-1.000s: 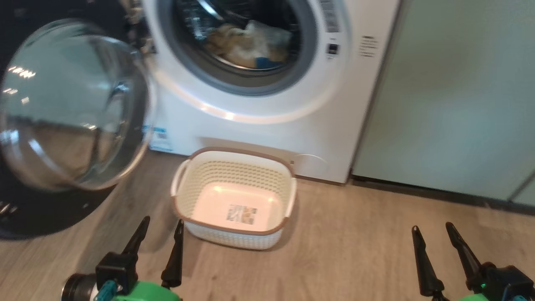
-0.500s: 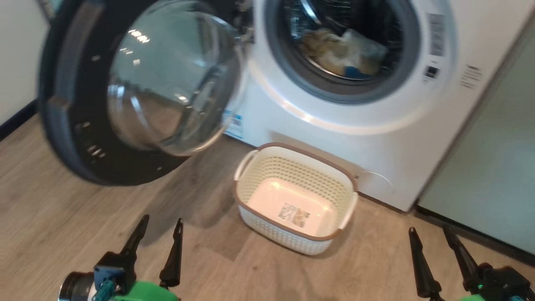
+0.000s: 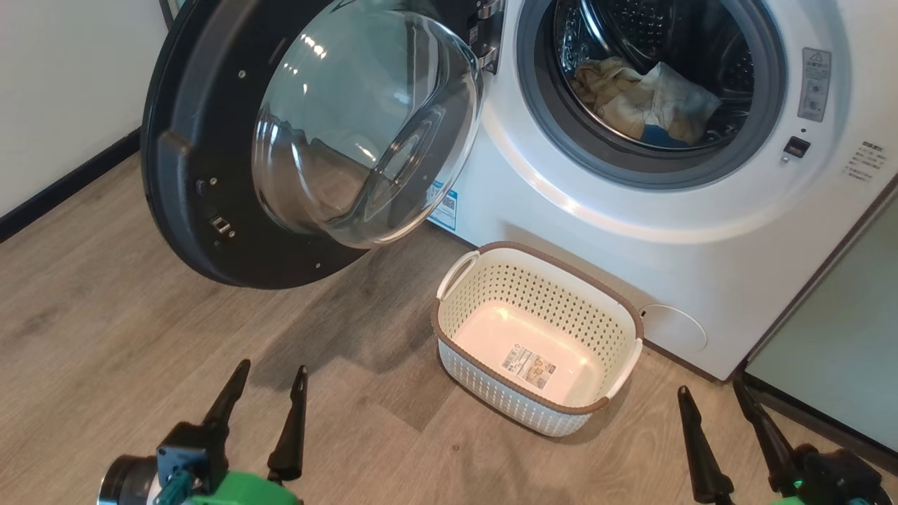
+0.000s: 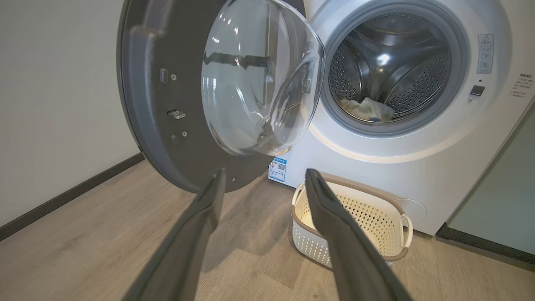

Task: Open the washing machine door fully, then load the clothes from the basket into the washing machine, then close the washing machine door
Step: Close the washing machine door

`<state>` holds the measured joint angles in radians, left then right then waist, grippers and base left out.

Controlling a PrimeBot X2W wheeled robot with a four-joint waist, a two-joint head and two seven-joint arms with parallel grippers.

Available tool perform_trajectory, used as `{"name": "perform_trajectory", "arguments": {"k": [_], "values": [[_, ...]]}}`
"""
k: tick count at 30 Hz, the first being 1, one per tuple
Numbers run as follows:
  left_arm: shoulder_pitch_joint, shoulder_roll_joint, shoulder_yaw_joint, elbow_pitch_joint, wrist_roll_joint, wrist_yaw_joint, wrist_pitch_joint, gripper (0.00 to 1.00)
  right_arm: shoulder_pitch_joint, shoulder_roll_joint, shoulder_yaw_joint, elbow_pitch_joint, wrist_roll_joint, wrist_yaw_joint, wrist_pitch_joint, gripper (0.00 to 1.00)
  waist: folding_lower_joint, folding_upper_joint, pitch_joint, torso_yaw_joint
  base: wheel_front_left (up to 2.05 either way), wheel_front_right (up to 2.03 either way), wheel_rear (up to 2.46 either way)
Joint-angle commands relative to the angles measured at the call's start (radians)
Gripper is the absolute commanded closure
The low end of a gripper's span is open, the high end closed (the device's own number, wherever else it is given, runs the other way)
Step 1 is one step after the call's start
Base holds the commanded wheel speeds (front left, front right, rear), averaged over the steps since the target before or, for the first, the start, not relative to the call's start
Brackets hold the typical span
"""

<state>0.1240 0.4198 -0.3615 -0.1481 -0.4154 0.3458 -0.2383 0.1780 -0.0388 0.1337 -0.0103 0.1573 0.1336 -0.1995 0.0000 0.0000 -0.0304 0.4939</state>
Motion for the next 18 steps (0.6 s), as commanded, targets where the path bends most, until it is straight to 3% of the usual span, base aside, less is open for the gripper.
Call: {"name": "perform_trajectory", "arguments": {"k": [1, 5, 7, 8, 18], "values": [[-0.053, 0.022, 0.043, -0.034, -0.001, 0.0, -0.01, 0.0, -0.041, -0.011, 0.021, -0.028, 0.002, -0.003, -0.013, 0.0, 0.0, 0.0, 0.001, -0.001, 0.0, 0.0, 0.0], [-0.058, 0.029, 0.048, -0.034, -0.001, -0.001, -0.011, 0.04, -0.043, -0.011, 0.024, -0.024, 0.003, -0.003, -0.014, 0.0, 0.0, 0.0, 0.0, -0.004, 0.0, 0.0, 0.0], [-0.057, 0.031, 0.051, -0.035, -0.001, 0.001, -0.011, 0.86, -0.043, -0.011, 0.025, -0.023, 0.003, -0.003, -0.015, 0.0, 0.0, 0.0, 0.0, -0.006, 0.0, 0.0, 0.0], [-0.056, 0.031, 0.051, -0.037, -0.002, 0.001, -0.011, 1.0, -0.044, -0.011, 0.025, -0.022, 0.003, -0.003, -0.015, 0.0, 0.0, 0.0, 0.0, -0.007, 0.0, 0.0, 0.0], [-0.047, 0.038, 0.049, -0.045, -0.029, -0.029, -0.013, 1.0, -0.043, -0.011, 0.026, -0.017, 0.006, -0.003, -0.019, 0.0, 0.0, 0.0, -0.008, -0.012, 0.0, 0.0, 0.0]]}}
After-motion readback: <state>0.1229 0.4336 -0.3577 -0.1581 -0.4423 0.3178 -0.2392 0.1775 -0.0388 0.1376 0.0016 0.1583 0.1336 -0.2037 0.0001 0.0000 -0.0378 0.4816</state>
